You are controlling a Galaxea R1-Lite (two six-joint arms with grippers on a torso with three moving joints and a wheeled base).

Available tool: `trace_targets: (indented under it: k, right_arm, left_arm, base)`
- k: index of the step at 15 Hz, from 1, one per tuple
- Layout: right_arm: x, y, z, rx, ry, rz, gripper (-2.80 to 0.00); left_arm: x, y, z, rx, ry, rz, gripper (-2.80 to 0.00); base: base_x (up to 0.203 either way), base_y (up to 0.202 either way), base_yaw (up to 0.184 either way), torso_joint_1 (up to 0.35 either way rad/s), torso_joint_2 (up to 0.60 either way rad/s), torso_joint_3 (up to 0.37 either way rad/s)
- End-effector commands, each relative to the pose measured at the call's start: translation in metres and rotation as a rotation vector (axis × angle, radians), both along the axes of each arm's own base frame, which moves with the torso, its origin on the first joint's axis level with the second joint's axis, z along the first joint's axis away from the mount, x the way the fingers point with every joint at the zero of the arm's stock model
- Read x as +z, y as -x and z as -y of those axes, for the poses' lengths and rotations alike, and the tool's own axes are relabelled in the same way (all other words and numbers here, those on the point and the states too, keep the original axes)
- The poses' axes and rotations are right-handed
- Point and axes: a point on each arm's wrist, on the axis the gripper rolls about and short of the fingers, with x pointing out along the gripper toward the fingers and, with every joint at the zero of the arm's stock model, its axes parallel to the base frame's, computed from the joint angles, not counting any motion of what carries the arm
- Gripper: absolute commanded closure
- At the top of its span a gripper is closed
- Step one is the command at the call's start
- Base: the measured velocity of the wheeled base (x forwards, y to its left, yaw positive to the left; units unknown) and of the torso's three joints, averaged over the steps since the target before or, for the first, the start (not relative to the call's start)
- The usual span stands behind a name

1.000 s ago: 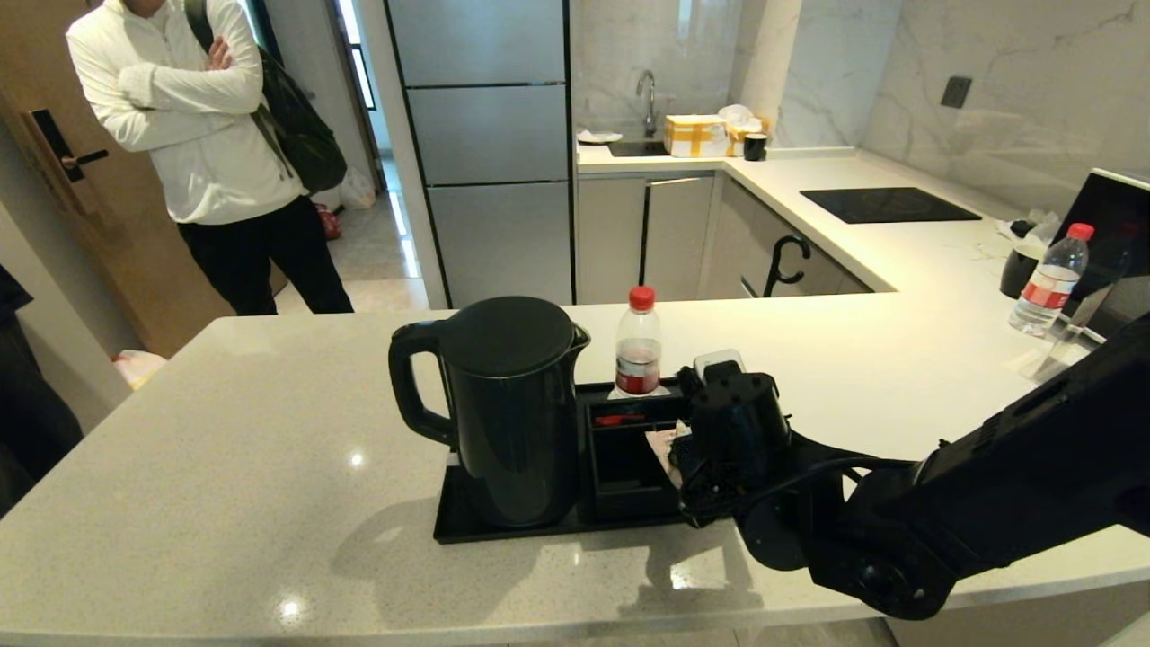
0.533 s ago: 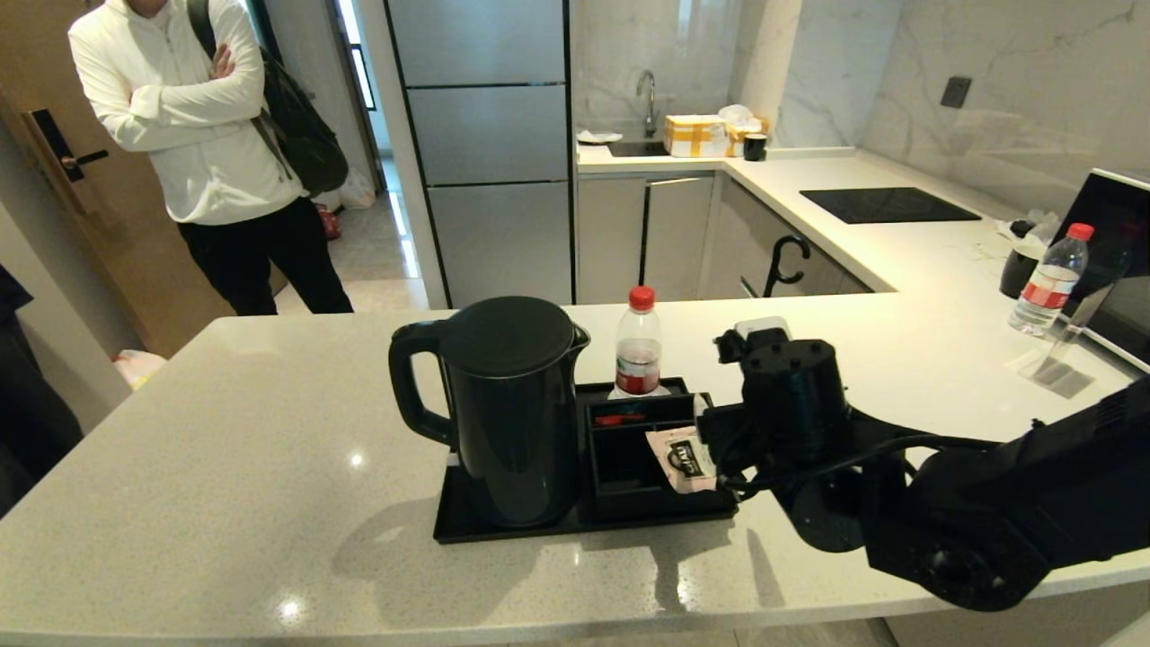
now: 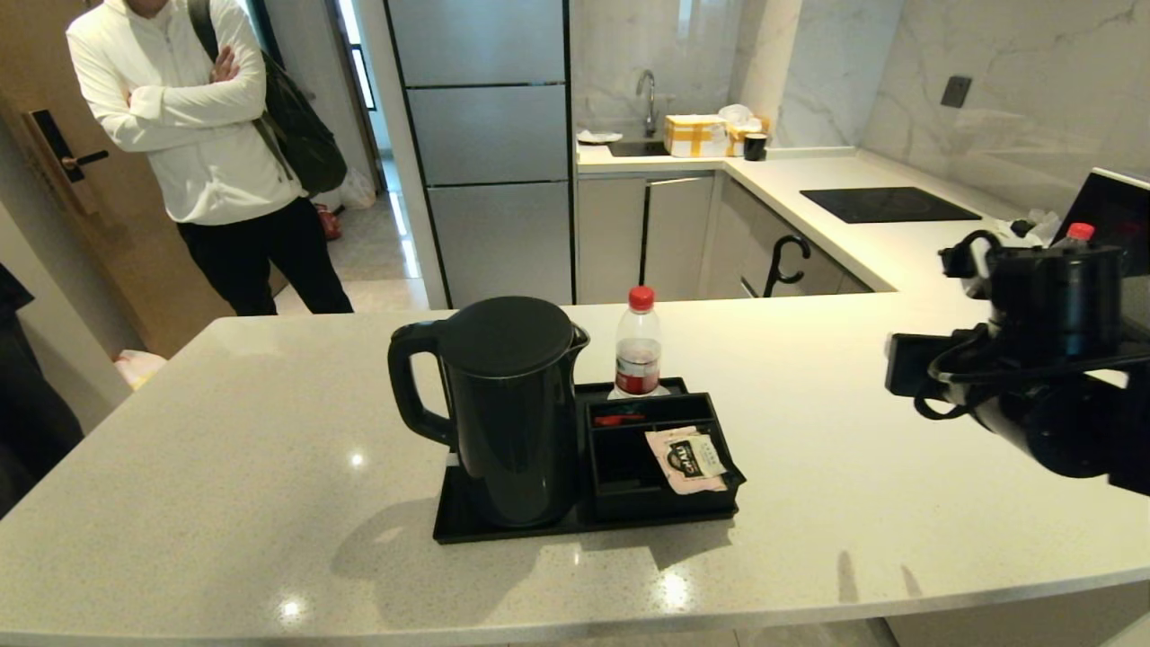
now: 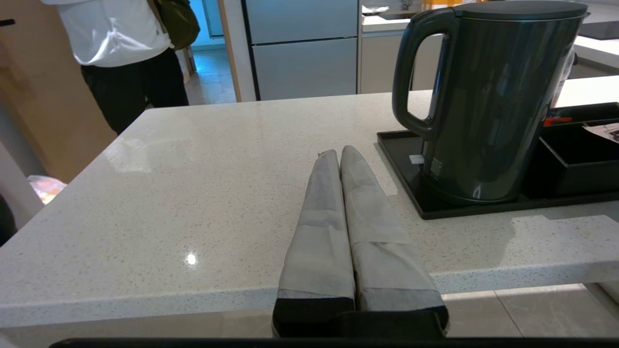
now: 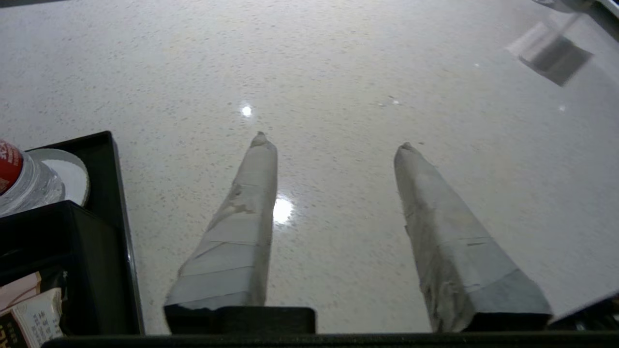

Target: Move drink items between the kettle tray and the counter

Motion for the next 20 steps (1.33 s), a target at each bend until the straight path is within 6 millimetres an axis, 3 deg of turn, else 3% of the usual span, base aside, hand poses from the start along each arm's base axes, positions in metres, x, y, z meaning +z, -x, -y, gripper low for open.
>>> trace_targets:
  k: [1, 5, 8, 11, 14, 18, 20]
  right_arm:
    - [0.031, 0.03, 0.019, -0.039, -0.038, 0.087, 0.0]
    - [0.069, 0.105, 0.061, -0.184, -0.06, 0.168, 0.0]
    - [0.07, 0.177, 0.078, -0.251, -0.064, 0.222, 0.0]
    - [0.032, 0.234, 0.089, -0.33, -0.048, 0.213, 0.0]
    - [-0.012, 0.274, 0.092, -0.387, -0.034, 0.194, 0.0]
    - [-0.051, 0.32, 0.09, -0.31, -0.061, 0.233, 0.0]
    - [-0.071, 0.325, 0.087, -0.181, -0.105, 0.234, 0.0]
  left_arm:
    - [-0.011, -0.004, 0.0, -0.001, -0.001, -0.038, 0.0]
    - [-0.011, -0.004, 0.0, -0.001, -0.001, -0.038, 0.0]
    - [-0.011, -0.004, 0.0, -0.001, -0.001, -0.038, 0.0]
    - [-0.011, -0.004, 0.0, -0.001, -0.001, -0.038, 0.0]
    - [-0.011, -0.004, 0.0, -0.001, -0.001, -0.038, 0.0]
    - [-0.011, -0.004, 0.0, -0.001, -0.001, -0.038, 0.0]
    - [-0.011, -0.004, 0.0, -0.002, -0.001, -0.038, 0.0]
  base:
    - [0.0, 0.0, 0.0, 0.0, 0.0, 0.0]
    - [0.0, 0.0, 0.0, 0.0, 0.0, 0.0]
    - [0.0, 0.0, 0.0, 0.0, 0.0, 0.0]
    - [0.0, 0.0, 0.0, 0.0, 0.0, 0.0]
    - [0.0, 0.0, 0.0, 0.0, 0.0, 0.0]
    - [0.0, 0.0, 0.0, 0.0, 0.0, 0.0]
    - [0.0, 0.0, 0.0, 0.0, 0.0, 0.0]
